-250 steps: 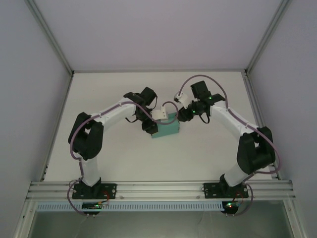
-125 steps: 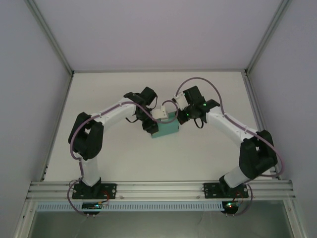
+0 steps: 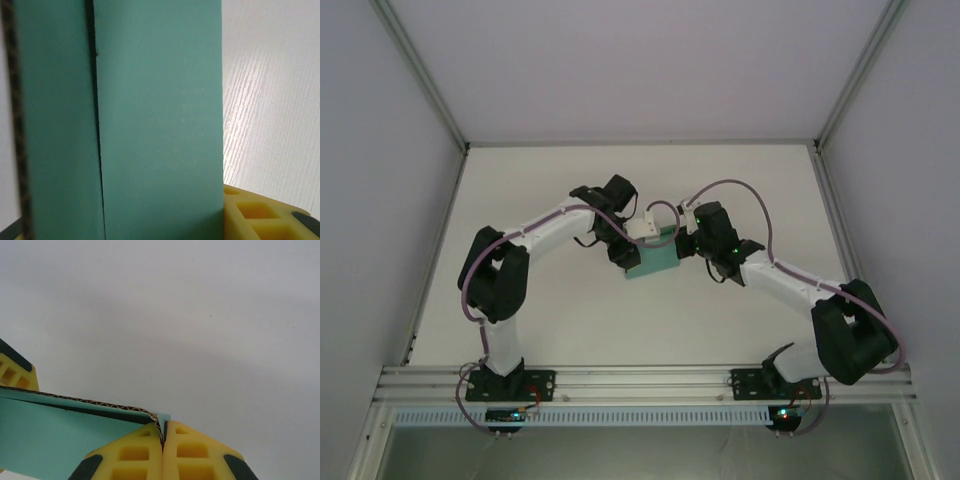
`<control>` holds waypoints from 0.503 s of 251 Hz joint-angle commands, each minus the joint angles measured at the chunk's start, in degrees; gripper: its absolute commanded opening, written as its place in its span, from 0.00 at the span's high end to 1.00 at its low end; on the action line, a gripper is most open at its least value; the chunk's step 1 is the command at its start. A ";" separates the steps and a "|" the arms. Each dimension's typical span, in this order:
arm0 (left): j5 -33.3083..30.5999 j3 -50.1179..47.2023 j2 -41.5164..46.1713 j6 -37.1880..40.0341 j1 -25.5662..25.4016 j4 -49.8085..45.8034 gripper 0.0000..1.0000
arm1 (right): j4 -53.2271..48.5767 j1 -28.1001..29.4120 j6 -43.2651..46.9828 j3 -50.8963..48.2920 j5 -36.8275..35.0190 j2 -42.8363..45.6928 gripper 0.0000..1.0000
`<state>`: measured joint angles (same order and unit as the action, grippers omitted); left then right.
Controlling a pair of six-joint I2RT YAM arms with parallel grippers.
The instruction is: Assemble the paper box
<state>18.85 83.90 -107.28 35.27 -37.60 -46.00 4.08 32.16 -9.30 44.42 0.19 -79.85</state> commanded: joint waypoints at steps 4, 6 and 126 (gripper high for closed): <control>0.66 -0.50 -0.73 -0.34 -0.25 0.24 0.55 | -3.72 0.70 -1.80 -5.67 -1.93 -1.06 1.00; 0.64 -0.49 -0.75 -0.34 -0.27 0.24 0.55 | -3.66 0.69 -1.85 -5.84 -1.87 -0.98 1.00; 0.07 -0.58 -0.35 -1.87 -0.38 1.25 0.53 | -5.42 0.98 -13.87 -10.31 -3.33 2.04 1.00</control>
<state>18.63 83.90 -107.28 34.83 -38.00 -45.19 1.78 32.67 -21.28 41.95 -1.28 -76.47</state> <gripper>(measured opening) 0.466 0.048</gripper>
